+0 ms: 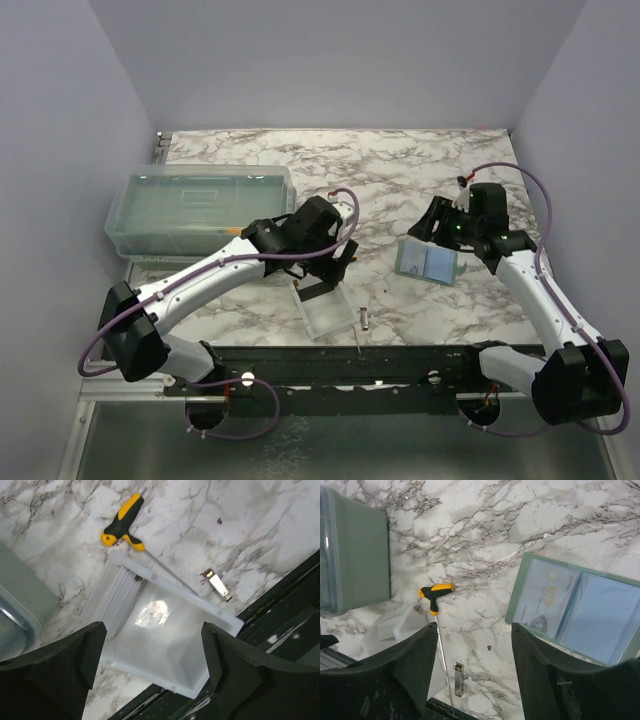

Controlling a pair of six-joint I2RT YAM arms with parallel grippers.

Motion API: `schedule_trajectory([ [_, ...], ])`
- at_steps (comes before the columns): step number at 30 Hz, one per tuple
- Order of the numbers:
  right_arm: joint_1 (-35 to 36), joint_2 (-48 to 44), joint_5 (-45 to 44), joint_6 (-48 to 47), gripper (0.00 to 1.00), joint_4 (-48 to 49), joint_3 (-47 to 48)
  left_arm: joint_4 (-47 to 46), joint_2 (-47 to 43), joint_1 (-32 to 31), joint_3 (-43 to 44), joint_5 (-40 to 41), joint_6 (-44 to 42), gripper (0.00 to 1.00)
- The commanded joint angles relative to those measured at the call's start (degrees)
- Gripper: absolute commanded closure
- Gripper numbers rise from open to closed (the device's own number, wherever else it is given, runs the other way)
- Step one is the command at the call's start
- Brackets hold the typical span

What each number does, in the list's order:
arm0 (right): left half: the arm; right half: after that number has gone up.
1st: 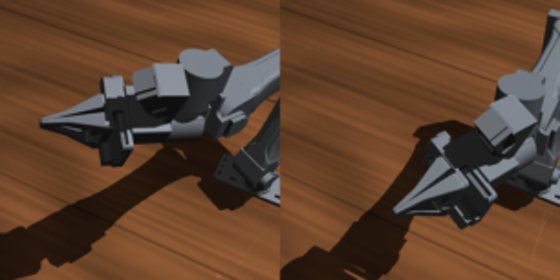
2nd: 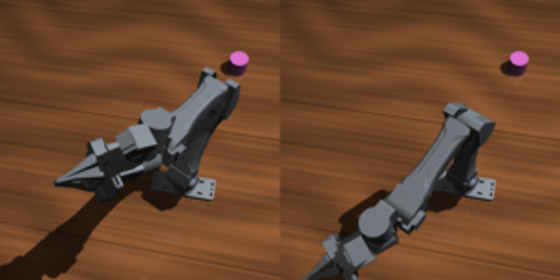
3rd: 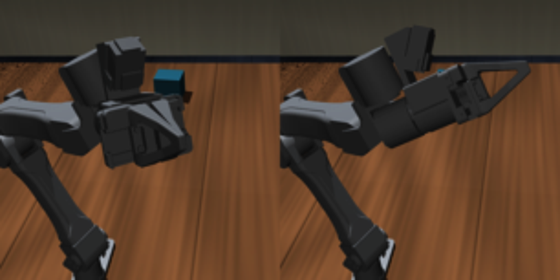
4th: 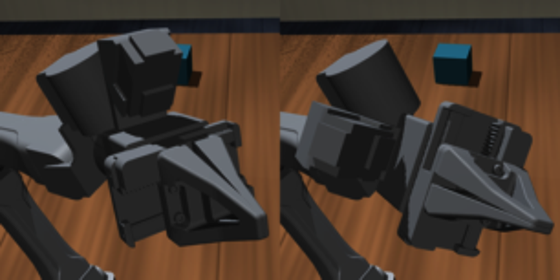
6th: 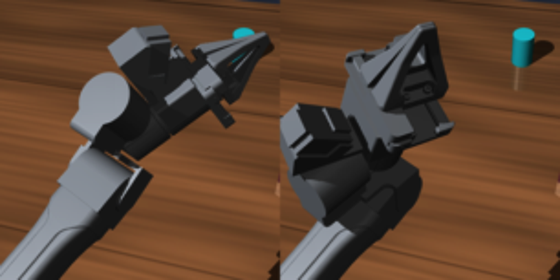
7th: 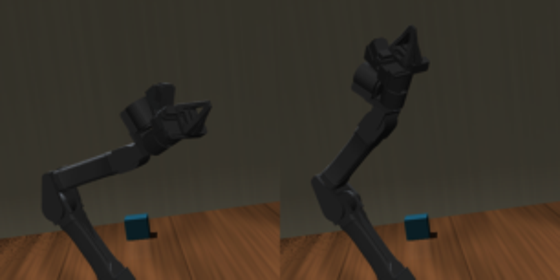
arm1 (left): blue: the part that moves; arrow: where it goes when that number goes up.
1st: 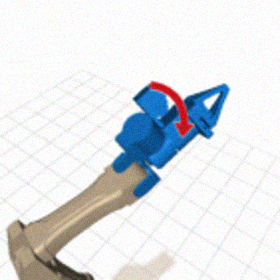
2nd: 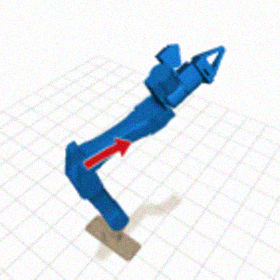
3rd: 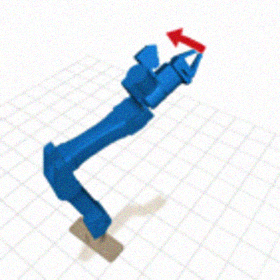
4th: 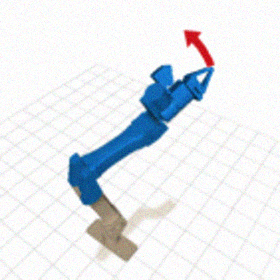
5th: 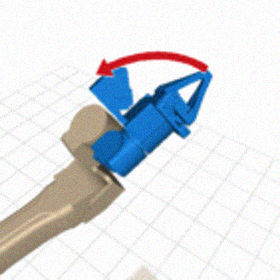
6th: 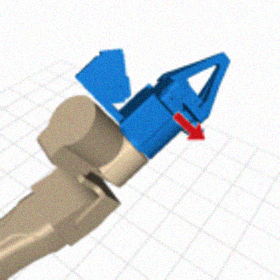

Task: Put the credit cards into the card holder
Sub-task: Pick up the credit card from the storage box.

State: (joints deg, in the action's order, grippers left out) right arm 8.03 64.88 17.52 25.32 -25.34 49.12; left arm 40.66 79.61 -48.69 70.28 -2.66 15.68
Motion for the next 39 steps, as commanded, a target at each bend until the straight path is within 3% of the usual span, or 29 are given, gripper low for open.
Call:
schedule_trajectory([
  [1, -0.2, -2.0, 2.2, -1.0, 0.36, -1.2, -0.7, 5.4, 1.7, -5.4, -2.0, 11.4, -8.1, 0.15],
  [6, -0.1, -4.5, 1.1, -0.9, 0.36, -2.4, -1.7, 5.4, 4.4, -8.7, -3.6, 18.6, -11.1, 0.2],
  [13, -0.1, -6.0, 1.4, -0.1, 0.36, -1.7, -3.4, 4.9, 7.8, -9.3, -3.5, 22.2, -13.1, 0.23],
  [20, -0.1, -5.5, 1.2, -0.9, 0.36, -2.4, -2.5, 2.6, 10.6, -9.8, -4.8, 20.2, -14.0, 0.23],
  [39, -0.1, -5.5, 1.2, -0.2, 0.36, -2.0, -3.5, -2.8, 16.2, -9.9, -6.7, 28.5, -15.4, 0.33],
])
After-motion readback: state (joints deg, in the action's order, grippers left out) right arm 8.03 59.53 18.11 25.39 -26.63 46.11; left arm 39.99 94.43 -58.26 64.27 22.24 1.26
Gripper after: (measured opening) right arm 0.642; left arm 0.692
